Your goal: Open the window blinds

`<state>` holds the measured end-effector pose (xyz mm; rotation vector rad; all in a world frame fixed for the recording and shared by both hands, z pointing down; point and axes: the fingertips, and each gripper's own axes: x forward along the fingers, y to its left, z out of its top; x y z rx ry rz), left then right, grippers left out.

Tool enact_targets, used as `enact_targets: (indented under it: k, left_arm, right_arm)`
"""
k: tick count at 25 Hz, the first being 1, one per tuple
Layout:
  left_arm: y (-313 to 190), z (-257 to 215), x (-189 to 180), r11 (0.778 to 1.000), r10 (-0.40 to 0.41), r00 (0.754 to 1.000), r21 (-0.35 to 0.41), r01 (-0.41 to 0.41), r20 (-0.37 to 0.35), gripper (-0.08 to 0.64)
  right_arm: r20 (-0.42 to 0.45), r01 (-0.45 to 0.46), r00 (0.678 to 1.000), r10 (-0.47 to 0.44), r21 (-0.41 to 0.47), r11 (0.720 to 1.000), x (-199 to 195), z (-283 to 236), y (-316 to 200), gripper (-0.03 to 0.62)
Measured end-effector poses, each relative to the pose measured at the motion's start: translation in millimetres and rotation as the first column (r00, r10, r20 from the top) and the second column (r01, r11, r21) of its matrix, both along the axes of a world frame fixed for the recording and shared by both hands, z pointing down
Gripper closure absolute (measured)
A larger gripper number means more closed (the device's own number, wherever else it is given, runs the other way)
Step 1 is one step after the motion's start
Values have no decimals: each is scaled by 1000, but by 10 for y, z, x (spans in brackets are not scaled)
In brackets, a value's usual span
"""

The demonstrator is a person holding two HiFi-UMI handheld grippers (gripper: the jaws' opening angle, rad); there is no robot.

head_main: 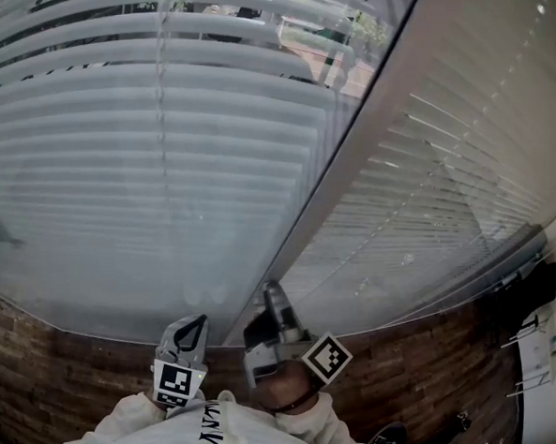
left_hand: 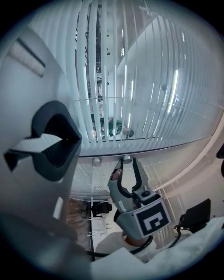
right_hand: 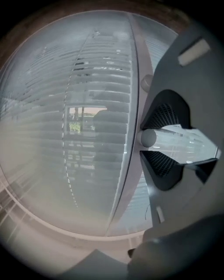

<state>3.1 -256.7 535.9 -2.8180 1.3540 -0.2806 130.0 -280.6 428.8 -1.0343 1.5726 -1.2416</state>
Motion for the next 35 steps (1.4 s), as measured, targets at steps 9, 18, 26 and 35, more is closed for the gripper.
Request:
enact_targets:
  k: [9, 18, 26, 35]
  left_arm:
    - [-6, -1, 4, 1000, 0, 1000, -2, 0, -1, 560]
    - [21, -26, 59, 1000, 10, 1000, 4, -10, 0, 560]
    - [44, -32, 84, 1000, 13, 1000, 6, -13, 0, 560]
    - [50, -25, 47, 1000, 0, 1000, 4, 0, 0, 560]
  right_arm:
    - [-646, 51, 762, 33, 110, 993, -32, -143, 124, 447]
    - [-981, 130, 81, 174, 184, 974, -121, -282, 218, 454]
    - [-853, 228, -464, 238, 145, 963, -302, -199, 164, 416]
    - [-505, 279, -819, 272, 64, 958, -363, -71, 123, 430]
